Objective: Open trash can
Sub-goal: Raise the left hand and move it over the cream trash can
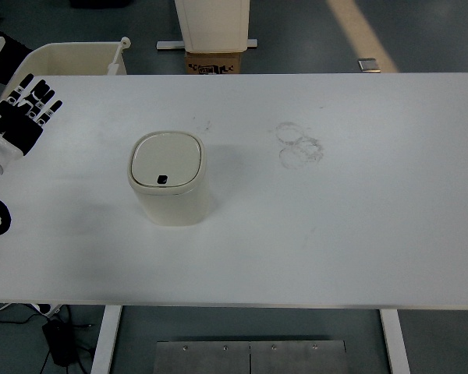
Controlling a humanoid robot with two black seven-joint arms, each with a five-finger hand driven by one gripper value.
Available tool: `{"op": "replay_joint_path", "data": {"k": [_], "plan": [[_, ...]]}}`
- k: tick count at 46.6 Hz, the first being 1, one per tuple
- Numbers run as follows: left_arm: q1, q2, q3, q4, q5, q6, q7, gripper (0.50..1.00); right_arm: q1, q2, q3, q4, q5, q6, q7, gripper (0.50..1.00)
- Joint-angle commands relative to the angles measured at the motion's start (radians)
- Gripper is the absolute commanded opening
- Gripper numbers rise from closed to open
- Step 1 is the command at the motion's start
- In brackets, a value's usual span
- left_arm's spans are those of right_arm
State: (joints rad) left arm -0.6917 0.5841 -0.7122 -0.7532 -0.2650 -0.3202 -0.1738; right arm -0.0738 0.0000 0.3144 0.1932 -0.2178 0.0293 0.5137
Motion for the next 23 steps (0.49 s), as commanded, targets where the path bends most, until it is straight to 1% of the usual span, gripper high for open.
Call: {"op": "replay_joint_path", "data": {"k": [1,7,10,18,23], "plan": [[-0.002,0.028,0.002,-0.066,0.0,0.058,0.033,1.0,0.0,0.0,0.0,0.0,0.0,0.0,0.0,0.991],[-0.015,0.08,0.002,-0.173,0.0,0.131,0.08,1.0,0.0,0.0,0.002,0.0,0.0,0.0,0.0,0.991],[-0.02,0.114,0.005,-0.218,0.0,0.15,0.089,1.0,0.0,0.0,0.0,0.0,0.0,0.0,0.0,0.991],[-0.069,0.168,0.034,-0.259,0.001,0.151,0.123,1.0,0.002,0.0,0.0,0.0,0.0,-0.002,0.0,0.991],[-0.127,0.194,0.108,-0.265,0.001,0.151,0.14,1.0,0.002,0.0,0.0,0.0,0.0,0.0,0.0,0.991]]}}
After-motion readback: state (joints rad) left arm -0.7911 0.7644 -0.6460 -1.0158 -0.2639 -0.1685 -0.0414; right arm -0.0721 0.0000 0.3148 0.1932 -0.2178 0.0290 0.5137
